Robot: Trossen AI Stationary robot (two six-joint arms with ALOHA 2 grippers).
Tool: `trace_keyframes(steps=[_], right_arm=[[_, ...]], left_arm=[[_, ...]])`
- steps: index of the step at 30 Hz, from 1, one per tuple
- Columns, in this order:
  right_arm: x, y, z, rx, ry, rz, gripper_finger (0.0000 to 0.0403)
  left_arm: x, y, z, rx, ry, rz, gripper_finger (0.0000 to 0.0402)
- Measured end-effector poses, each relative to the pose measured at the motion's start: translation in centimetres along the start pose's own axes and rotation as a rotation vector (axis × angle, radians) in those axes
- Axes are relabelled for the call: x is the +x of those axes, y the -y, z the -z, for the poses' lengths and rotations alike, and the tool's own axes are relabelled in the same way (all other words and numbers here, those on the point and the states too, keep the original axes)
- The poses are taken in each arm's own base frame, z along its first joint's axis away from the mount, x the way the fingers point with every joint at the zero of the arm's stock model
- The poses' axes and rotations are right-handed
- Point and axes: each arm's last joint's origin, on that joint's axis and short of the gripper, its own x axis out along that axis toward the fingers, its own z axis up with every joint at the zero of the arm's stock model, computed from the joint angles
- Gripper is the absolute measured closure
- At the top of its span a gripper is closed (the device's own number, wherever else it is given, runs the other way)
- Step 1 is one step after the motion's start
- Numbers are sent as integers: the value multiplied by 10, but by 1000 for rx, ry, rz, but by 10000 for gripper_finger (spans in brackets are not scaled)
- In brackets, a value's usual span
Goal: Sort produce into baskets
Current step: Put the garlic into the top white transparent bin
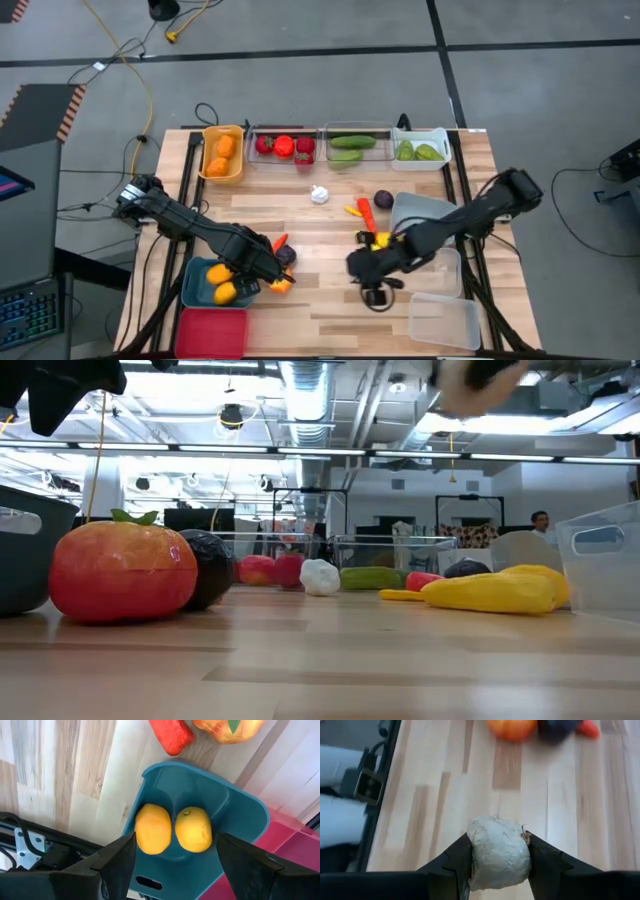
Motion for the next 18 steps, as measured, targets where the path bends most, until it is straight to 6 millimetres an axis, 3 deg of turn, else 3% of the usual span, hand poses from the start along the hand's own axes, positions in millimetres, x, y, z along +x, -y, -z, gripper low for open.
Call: trace_keyframes(steps=[7, 18], right_arm=[[-45, -6, 30, 133, -166, 46, 227], [-60, -15, 74, 179, -520, 256, 226]], left_arm=[[0, 0, -1, 1, 18, -5, 141], [0, 0, -1, 0, 38, -22, 141]])
